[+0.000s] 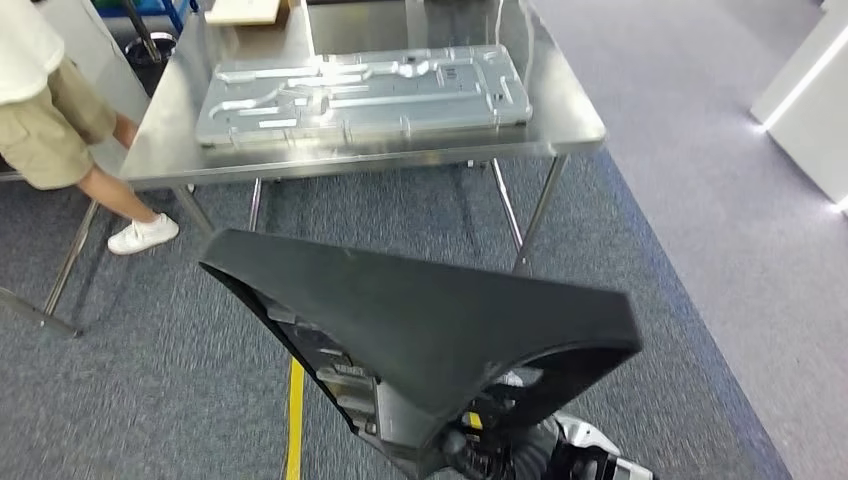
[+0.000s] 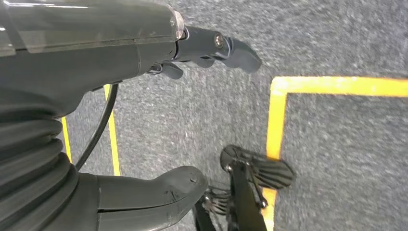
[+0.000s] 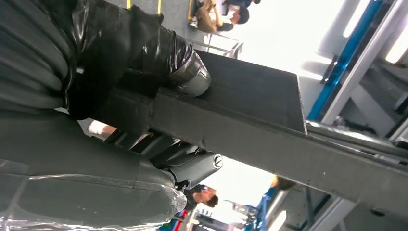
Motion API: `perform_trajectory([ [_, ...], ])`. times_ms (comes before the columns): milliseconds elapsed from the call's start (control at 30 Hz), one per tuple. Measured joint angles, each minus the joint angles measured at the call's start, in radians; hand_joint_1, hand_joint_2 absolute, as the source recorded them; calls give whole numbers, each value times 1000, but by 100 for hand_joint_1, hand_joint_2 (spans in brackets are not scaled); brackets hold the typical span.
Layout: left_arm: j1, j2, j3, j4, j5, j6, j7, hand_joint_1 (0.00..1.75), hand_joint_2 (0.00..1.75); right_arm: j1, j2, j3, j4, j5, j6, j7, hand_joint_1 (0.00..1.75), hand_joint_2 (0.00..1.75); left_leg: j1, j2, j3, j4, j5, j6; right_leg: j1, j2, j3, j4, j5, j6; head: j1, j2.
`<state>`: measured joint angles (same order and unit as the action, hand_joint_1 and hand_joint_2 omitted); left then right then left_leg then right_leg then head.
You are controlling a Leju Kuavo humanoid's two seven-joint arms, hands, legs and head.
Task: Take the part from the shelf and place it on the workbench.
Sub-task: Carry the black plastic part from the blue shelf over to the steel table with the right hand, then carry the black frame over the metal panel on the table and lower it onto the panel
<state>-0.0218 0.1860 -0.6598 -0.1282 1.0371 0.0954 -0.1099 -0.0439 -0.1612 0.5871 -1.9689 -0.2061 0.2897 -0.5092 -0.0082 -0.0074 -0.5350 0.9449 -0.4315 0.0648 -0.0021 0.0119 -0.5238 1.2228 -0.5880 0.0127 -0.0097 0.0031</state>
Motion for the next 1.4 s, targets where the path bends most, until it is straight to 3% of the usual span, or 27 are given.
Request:
perform_trajectory([
  [67, 3, -3, -4, 0, 0, 0, -1, 0, 175, 2, 0, 0, 0, 2, 0, 0, 175, 175, 3, -1, 31, 0, -28, -3, -5, -2, -77, 37, -90, 8, 0, 0],
  [100, 5, -4, -6, 0, 1, 0, -2, 0, 175, 3, 0, 0, 0, 3, 0, 1, 175, 175, 5, -2, 50, 0, -43, -6, -7, -3, -98, 18, -116, 12, 0, 0],
  [133, 6, -5, -8, 0, 1, 0, -3, 0, 175, 3, 0, 0, 0, 4, 0, 1, 175, 175, 8, -3, 71, 0, -59, -10, -8, -5, -109, -20, -111, 14, 0, 0],
  [167, 7, -6, -11, 0, 1, -1, -3, 0, 175, 4, -1, 0, 0, 5, 0, 1, 175, 175, 10, -3, 90, -2, -76, -13, -8, -7, -114, -75, -60, 15, 0, 0],
  [233, 4, -6, -13, 1, 1, -1, -5, 0, 175, 7, -1, 0, 2, 7, -1, 1, 175, 175, 12, -4, 127, -8, -107, -23, -6, -13, -120, -187, 106, 10, 0, 0],
  [267, 3, -6, -14, 2, 2, -1, -6, 0, 175, 7, -1, 0, 3, 8, -2, 2, 175, 175, 12, -5, 143, -19, -119, -30, -4, -15, -118, -221, 169, 3, 1, 0],
  [300, 0, -6, -15, 2, 2, -1, -7, 0, 175, 7, -2, 0, 3, 10, -3, 2, 175, 175, 11, -5, 158, -22, -121, -37, -3, -16, -113, -239, 195, -7, 1, 0],
  [367, -2, -5, -16, 2, 3, -1, -8, 0, 175, 5, -2, 0, 1, 12, -4, 3, 175, 175, 11, -4, 166, 3, -108, -51, -4, -13, -82, -249, 187, -27, 1, 0],
  [400, -3, -5, -17, 2, 4, -1, -9, 0, 175, 4, -2, 0, 0, 12, -4, 2, 175, 175, 12, -3, 148, 52, -91, -56, -6, -12, -67, -253, 181, -35, 1, 0],
  [467, -5, -4, -17, 2, 7, -1, -10, 0, 175, 4, -3, 0, -1, 13, -4, 2, 175, 175, 16, 0, 69, 185, -92, -63, -7, -12, -36, -258, 164, -44, 0, 0],
  [533, -5, -5, -17, 2, 11, -1, -12, 0, 175, 3, -3, 0, 0, 14, -5, 2, 175, 175, 18, 1, -25, 288, -169, -70, -7, -10, -9, -261, 142, -46, 0, 0],
  [600, -2, -5, -18, 2, 16, -2, -13, 0, 175, 3, -4, 0, 0, 16, -5, 3, 175, 175, 19, 1, -81, 291, -266, -69, -7, -5, 23, -261, 115, -45, 0, 0],
  [633, 0, -5, -18, 2, 19, -2, -14, 0, 175, 3, -4, 0, 0, 17, -5, 3, 175, 175, 19, 1, -95, 259, -278, -66, -6, -2, 42, -261, 99, -44, 0, 0],
  [667, 2, -5, -18, 2, 21, -2, -14, 0, 175, 3, -4, 0, 0, 18, -5, 3, 175, 175, 19, 1, -102, 210, -245, -62, -5, -1, 60, -261, 83, -42, 0, 0],
  [767, 10, -4, -18, 5, 26, -1, -16, 0, 175, 2, -4, 0, 4, 19, -5, 3, 175, 175, 12, 0, -112, 73, 7, -49, -1, 4, 93, -258, 43, -29, 0, 0],
  [800, 11, -4, -18, 5, 27, -1, -17, 0, 175, 1, -4, 0, 5, 19, -5, 3, 175, 175, 9, 0, -113, 57, 54, -47, 0, 7, 97, -259, 34, -23, 0, 0],
  [900, 2, -6, -19, 5, 29, -1, -17, 0, 175, -3, -4, 0, 5, 19, -5, 4, 175, 175, 10, -1, -100, 50, 52, -36, -2, 6, 108, -259, 9, -5, 0, 0],
  [933, -1, -6, -19, 5, 30, -1, -18, 0, 175, -5, -4, 0, 5, 19, -5, 3, 175, 175, 12, -1, -94, 47, 46, -30, -2, 3, 97, -229, -9, 0, 0, 0],
  [967, -3, -6, -19, 5, 30, -1, -18, 0, 175, -7, -4, 0, 5, 19, -5, 3, 175, 175, 13, -1, -88, 46, 40, -24, -4, 0, 70, -176, -33, 3, 1, 0],
  [1033, -3, -6, -19, 5, 32, -1, -19, 0, 175, -8, -4, 0, 5, 19, -6, 3, 175, 175, 11, -1, -77, 47, 26, -18, -4, -2, -25, -23, -82, 10, 1, 0],
  [1067, -3, -6, -19, 5, 33, -1, -21, 0, 175, -7, -5, 0, 6, 19, -6, 3, 175, 175, 10, -1, -71, 48, 19, -17, -5, -3, -69, 33, -87, 11, 1, 0],
  [1100, -3, -6, -19, 5, 33, -1, -22, 0, 175, -7, -5, 0, 6, 20, -6, 3, 175, 175, 9, -1, -64, 49, 11, -17, -5, -3, -99, 55, -72, 11, 1, 0],
  [1133, -3, -7, -19, 5, 34, -1, -24, 0, 175, -7, -6, 0, 6, 20, -6, 3, 175, 175, 8, -2, -54, 50, 3, -18, -4, -3, -107, 33, -33, 9, 1, 0],
  [1200, -3, -9, -19, 5, 34, -2, -26, 0, 175, -7, -6, 0, 6, 21, -6, 3, 175, 175, 6, -4, -33, 52, -13, -19, 0, -4, -77, -92, 69, -3, 1, 0],
  [1233, -4, -10, -19, 5, 34, -2, -26, 0, 175, -7, -7, 0, 6, 21, -6, 3, 175, 175, 4, -6, -24, 53, -20, -22, 2, -5, -58, -152, 103, -10, 1, 0],
  [1267, -4, -11, -19, 5, 35, -2, -26, 0, 175, -8, -7, 0, 6, 22, -6, 3, 175, 175, 2, -7, -20, 54, -25, -26, 5, -5, -45, -191, 119, -16, 1, 0],
  [1400, -6, -12, -19, 5, 35, -2, -27, 0, 175, -9, -8, 0, 6, 22, -6, 3, 175, 175, 1, -5, -18, 55, -38, -44, 1, -6, -31, -228, 121, -31, 0, 0],
])
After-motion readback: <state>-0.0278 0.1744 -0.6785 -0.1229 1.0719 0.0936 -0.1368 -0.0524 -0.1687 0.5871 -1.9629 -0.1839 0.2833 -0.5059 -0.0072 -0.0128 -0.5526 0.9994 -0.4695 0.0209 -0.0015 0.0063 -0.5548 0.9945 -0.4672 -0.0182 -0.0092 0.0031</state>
